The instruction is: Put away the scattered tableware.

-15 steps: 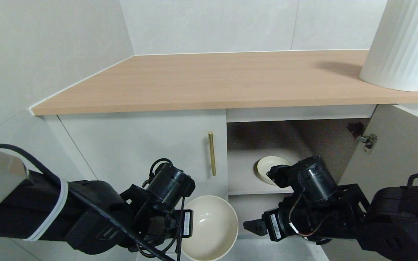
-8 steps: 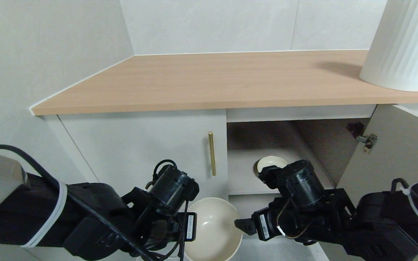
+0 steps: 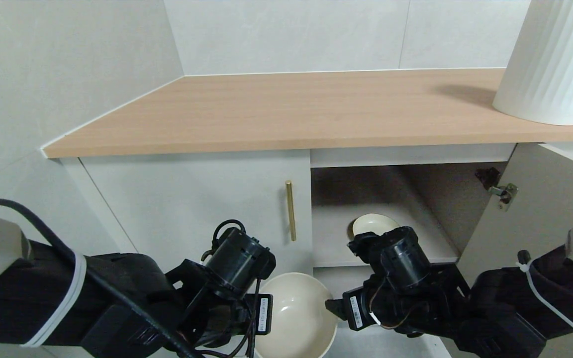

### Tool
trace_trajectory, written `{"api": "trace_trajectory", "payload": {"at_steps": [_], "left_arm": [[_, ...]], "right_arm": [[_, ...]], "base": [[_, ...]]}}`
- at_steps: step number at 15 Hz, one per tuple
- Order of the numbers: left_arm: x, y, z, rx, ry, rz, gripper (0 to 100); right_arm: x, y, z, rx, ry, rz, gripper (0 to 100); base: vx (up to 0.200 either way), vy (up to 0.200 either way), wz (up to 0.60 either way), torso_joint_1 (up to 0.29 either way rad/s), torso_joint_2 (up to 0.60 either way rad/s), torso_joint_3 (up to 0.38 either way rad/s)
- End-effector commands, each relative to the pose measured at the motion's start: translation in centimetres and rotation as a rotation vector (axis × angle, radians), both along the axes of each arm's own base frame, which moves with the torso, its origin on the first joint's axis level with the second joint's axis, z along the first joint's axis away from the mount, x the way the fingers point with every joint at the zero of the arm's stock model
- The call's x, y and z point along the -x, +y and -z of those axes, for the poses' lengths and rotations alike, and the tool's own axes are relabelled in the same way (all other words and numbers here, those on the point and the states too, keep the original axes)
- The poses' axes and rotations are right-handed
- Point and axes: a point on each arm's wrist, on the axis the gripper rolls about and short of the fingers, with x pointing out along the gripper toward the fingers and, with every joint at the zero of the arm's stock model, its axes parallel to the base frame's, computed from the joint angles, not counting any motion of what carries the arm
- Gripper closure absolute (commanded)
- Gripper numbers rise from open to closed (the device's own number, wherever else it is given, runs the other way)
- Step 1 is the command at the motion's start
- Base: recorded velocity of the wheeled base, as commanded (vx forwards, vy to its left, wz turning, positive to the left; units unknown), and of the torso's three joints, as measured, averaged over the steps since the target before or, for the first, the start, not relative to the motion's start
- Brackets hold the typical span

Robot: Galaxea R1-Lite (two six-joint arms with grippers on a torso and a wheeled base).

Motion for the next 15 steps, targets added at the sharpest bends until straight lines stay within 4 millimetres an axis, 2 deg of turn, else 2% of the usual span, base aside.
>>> {"api": "trace_trajectory", "payload": {"at_steps": [1, 13, 14, 15], "left_arm": [[0.02, 0.02, -0.07, 0.001, -0.002, -0.001, 100], [-0.04, -0.03, -0.04, 0.001, 0.0, -0.002, 100], [-0.04, -0.03, -0.04, 0.001, 0.0, -0.002, 0], [-0.04, -0.03, -0.04, 0.001, 0.0, -0.002, 0]], "right_arm": [[-0.05, 0.04, 0.32, 0.007, 0.007, 0.0, 100], [-0.09, 0.0, 0.32, 0.007, 0.007, 0.002, 100], [-0.08, 0.0, 0.27, 0.006, 0.006, 0.002, 100], [-0.08, 0.0, 0.27, 0.006, 0.006, 0.002, 100]], "base": [[0.0, 0.0, 0.0, 0.0, 0.0, 0.0], [0.0, 0.0, 0.0, 0.0, 0.0, 0.0], [0.0, 0.0, 0.0, 0.0, 0.0, 0.0], [0.0, 0.0, 0.0, 0.0, 0.0, 0.0]]}}
